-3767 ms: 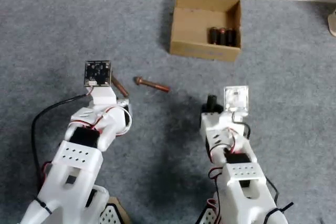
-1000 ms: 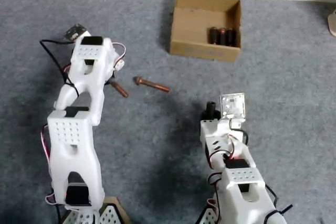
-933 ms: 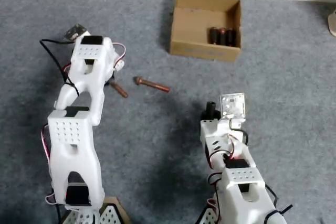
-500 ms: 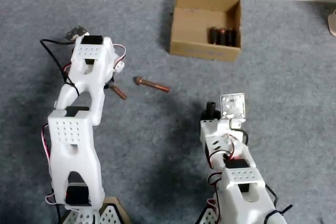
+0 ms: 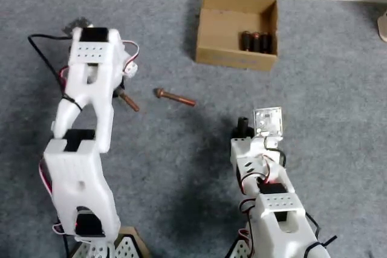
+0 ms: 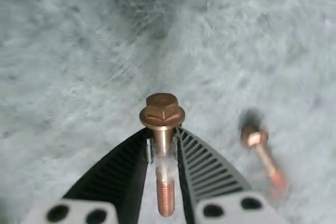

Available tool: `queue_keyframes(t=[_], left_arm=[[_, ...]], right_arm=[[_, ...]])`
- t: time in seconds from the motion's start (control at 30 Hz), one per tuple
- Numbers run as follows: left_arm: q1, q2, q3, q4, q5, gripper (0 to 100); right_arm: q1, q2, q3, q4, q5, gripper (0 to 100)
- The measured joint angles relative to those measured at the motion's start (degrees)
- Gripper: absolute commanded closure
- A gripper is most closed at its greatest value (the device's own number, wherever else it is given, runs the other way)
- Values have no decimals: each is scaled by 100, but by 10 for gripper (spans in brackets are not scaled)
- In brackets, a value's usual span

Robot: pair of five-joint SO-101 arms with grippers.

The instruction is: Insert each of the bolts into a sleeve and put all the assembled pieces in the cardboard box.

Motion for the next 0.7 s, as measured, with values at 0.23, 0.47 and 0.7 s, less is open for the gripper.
queue_keyframes(t=[0.23, 0.47, 0.7], left_arm=[[79, -932, 0, 396, -853, 995], [782, -1723, 0, 396, -1116, 995], [1670, -1960, 0, 264, -1125, 995]], right_arm=[[0, 0, 0, 0, 0, 995], [0, 0, 141, -844, 0, 995], [0, -18, 316, -2637, 0, 995]])
